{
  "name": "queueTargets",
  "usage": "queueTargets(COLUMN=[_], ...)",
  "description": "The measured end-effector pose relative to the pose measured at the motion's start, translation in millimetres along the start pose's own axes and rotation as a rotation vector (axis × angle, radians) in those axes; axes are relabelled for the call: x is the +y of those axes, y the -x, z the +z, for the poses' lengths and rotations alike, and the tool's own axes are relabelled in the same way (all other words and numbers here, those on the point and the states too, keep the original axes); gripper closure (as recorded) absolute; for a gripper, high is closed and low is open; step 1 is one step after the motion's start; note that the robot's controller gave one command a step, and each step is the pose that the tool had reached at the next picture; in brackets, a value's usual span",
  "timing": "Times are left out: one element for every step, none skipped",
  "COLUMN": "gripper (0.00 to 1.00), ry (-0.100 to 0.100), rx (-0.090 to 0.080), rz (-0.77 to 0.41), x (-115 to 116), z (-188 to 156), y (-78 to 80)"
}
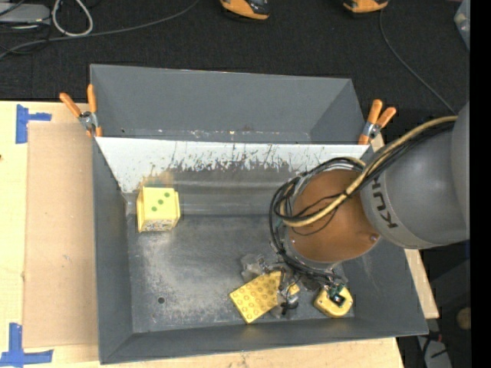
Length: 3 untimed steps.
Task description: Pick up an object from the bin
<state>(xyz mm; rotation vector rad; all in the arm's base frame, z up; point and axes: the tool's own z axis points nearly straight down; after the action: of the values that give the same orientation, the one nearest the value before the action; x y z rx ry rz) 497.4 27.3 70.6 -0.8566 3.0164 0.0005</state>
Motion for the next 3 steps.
queueTargets(gripper=[1.00,1.00,1.00], ry=[0.000,0.002,0.006], rx=[0.000,0.002,0.008], rz=[0.001,0.003,0.004], x=[0,1,3], z=[0,-10,-30], y=[0.0,-0.3,-1.4])
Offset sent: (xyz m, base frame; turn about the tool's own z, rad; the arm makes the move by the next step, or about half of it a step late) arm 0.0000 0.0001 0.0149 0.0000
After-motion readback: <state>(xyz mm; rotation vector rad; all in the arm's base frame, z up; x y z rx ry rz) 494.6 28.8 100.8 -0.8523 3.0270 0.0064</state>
